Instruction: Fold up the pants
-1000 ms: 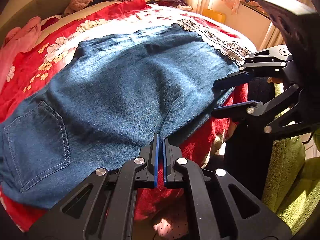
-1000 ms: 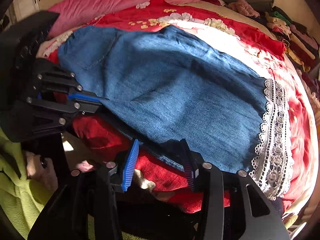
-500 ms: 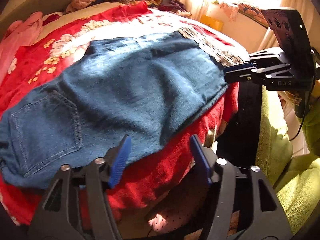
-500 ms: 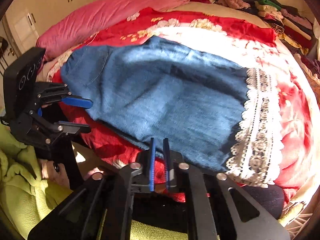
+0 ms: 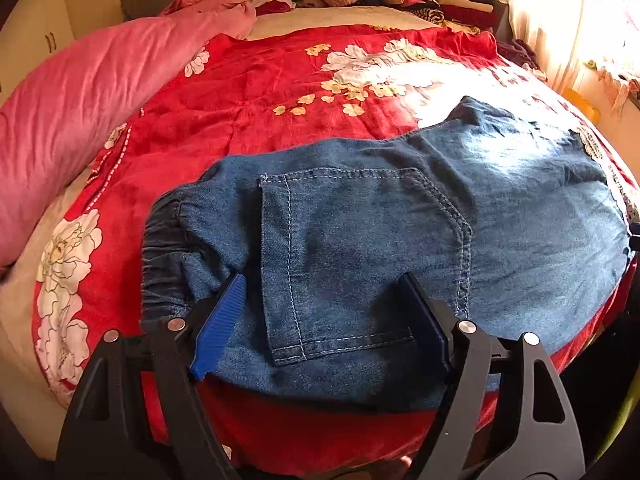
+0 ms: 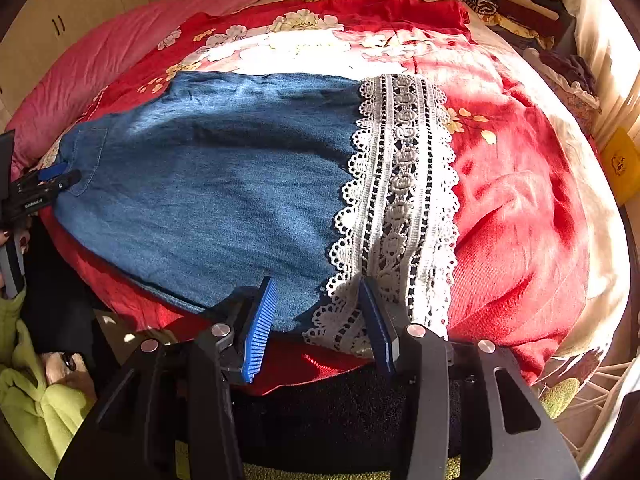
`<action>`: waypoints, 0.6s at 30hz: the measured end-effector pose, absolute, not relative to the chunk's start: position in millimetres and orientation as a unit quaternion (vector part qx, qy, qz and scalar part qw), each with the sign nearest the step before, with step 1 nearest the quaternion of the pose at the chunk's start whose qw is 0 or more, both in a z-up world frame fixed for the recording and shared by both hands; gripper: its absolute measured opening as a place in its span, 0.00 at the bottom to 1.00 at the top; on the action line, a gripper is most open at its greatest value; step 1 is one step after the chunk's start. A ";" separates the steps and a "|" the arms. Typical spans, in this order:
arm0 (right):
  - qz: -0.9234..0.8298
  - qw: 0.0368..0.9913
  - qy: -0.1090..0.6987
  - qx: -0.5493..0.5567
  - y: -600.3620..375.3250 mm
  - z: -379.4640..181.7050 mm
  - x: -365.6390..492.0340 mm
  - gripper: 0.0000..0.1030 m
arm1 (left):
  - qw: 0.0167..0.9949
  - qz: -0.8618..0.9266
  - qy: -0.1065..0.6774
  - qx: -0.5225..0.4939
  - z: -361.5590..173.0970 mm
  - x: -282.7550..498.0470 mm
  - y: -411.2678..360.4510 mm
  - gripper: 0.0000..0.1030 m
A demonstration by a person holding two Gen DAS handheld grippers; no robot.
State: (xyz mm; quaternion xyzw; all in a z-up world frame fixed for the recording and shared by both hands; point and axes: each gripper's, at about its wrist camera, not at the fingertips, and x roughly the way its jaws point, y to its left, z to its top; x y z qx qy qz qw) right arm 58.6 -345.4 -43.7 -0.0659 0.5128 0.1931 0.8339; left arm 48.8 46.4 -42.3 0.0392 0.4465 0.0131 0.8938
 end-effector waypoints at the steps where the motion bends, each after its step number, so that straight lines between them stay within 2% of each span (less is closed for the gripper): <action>1: 0.193 0.833 0.514 -0.066 -345.1 -45.6 58.9 0.41 | 0.894 0.015 0.446 0.046 -44.8 48.1 43.3 0.69; 4: 0.195 0.835 0.511 -0.067 -341.2 -41.5 58.2 0.43 | 0.896 0.014 0.442 0.045 -40.5 41.1 41.1 0.70; 8: 0.214 0.853 0.472 -0.061 -339.0 -19.2 48.9 0.51 | 0.912 -0.006 0.411 0.006 -14.2 35.5 45.2 0.82; 18: 0.170 0.892 0.419 0.012 -370.4 16.3 93.3 0.51 | 0.918 -0.064 0.392 -0.019 19.2 75.2 18.1 0.85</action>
